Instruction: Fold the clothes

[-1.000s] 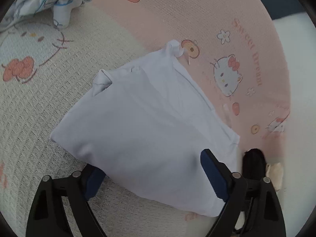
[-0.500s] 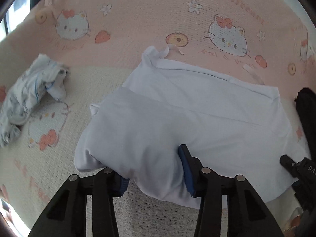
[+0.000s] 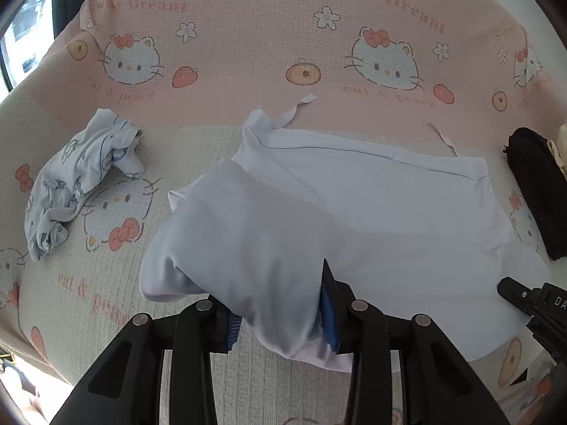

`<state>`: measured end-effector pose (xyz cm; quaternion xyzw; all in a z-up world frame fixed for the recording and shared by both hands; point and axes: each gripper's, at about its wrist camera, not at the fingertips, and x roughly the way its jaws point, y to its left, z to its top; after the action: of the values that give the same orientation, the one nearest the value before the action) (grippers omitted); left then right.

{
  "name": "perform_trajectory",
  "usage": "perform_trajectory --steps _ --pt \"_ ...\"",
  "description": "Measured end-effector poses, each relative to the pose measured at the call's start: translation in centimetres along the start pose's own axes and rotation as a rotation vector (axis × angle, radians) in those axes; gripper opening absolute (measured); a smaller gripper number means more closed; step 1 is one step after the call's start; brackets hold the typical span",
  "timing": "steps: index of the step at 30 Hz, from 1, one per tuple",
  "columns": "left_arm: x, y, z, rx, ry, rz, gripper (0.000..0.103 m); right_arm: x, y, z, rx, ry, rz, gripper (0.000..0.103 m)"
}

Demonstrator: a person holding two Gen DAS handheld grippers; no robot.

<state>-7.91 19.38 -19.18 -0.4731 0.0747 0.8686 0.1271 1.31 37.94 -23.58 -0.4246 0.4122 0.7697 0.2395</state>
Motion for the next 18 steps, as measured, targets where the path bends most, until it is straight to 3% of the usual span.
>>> perform_trajectory --steps 6,13,18 --pt "-1.0 1.6 -2.8 -0.056 0.047 -0.068 0.033 -1.6 -0.4 -2.8 -0.111 0.013 -0.012 0.018" --pt "-1.9 1.9 -5.9 -0.061 0.054 -0.162 0.034 -3.0 -2.7 -3.9 -0.119 0.027 0.022 0.018" --pt "-0.7 2.9 -7.0 -0.117 0.088 -0.212 0.041 -2.2 -2.8 -4.4 -0.179 0.037 -0.023 0.019"
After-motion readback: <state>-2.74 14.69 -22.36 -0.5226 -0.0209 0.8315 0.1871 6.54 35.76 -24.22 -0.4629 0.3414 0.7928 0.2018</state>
